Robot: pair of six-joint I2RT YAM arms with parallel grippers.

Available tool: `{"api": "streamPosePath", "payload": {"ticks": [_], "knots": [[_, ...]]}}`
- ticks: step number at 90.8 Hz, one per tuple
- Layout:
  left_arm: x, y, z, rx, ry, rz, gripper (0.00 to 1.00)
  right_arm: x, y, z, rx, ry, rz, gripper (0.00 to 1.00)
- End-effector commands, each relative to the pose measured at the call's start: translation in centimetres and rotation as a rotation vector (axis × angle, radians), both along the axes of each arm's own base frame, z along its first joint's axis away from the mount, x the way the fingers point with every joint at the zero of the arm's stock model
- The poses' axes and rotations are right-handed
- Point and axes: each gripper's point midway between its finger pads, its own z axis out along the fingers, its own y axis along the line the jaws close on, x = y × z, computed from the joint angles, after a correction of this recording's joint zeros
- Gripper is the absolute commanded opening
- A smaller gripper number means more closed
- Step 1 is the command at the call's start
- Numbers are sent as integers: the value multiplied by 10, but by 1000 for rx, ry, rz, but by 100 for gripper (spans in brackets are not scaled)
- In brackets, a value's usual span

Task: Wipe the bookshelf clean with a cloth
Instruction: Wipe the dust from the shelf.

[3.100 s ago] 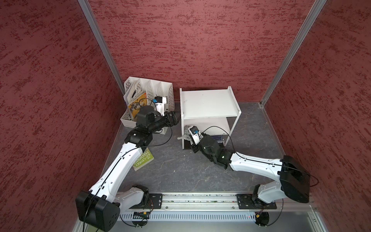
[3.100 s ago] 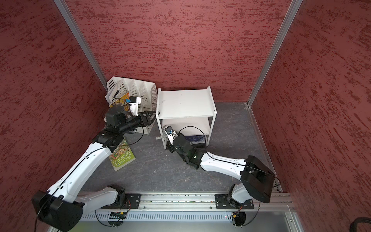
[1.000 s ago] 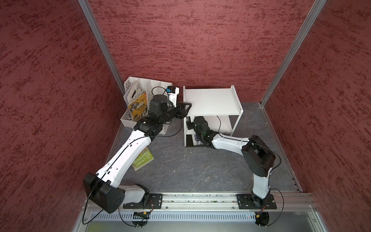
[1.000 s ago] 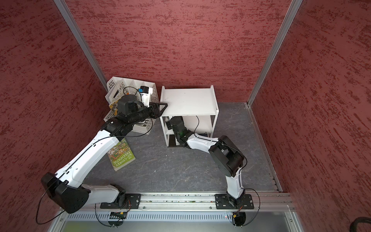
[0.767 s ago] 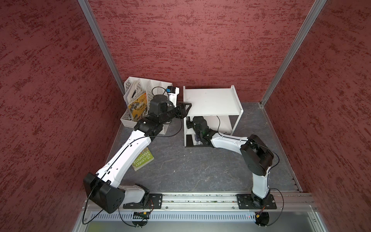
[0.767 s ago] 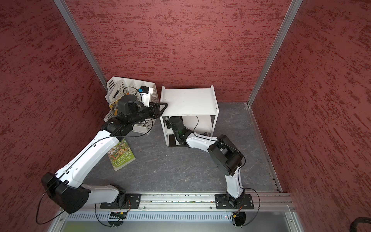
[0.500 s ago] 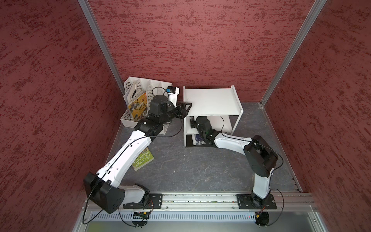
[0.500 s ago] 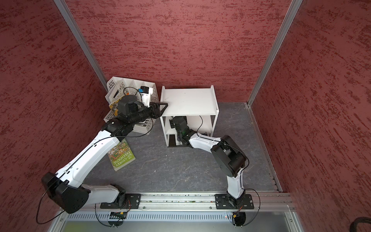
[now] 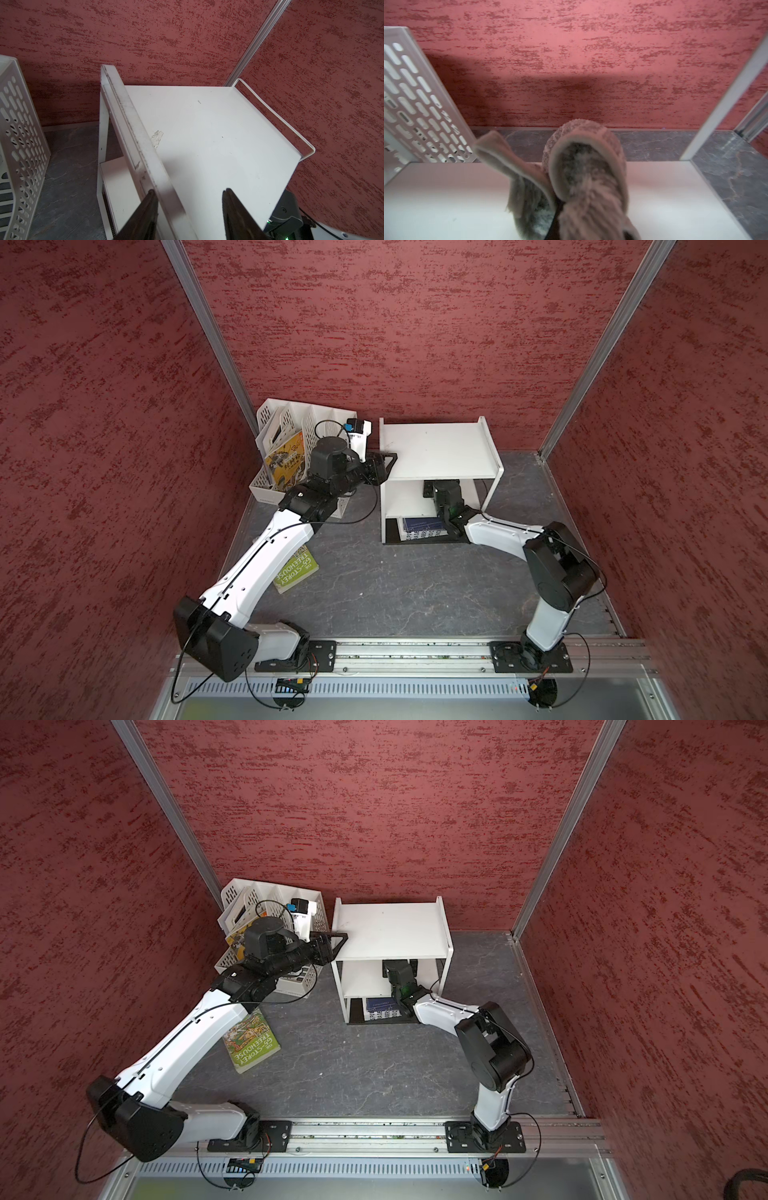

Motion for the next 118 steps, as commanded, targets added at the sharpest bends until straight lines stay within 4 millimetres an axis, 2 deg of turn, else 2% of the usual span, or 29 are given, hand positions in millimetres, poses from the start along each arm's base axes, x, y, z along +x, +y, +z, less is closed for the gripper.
{"api": "streamPosePath", "payload": {"ticks": [1,8,31,43,52,67,81,100,109,118], "knots": [[9,13,-29,59,63,60,52,-37,-67,-128,-247,392,-135,0],[9,12,-30,60,65,55,52,-38,-80,-128,-241,404,-182,0],[7,12,-29,64,67,53,52,-47,-106,-117,-223,407,-323,0],[6,12,-28,63,64,49,52,-52,-94,-119,-193,425,-236,0],[5,11,-28,61,66,41,52,-69,-86,-120,-207,445,-198,0],[5,11,-28,59,65,40,52,-87,-50,-120,-155,441,-68,0],[5,10,-28,56,66,36,52,-95,8,-120,-128,424,77,0],[3,12,-26,58,62,42,52,-96,81,-117,-127,393,204,0],[3,13,-26,59,61,45,52,-101,104,-116,-122,377,243,0],[3,13,-26,60,62,45,52,-105,117,-113,-109,360,267,0]]}}
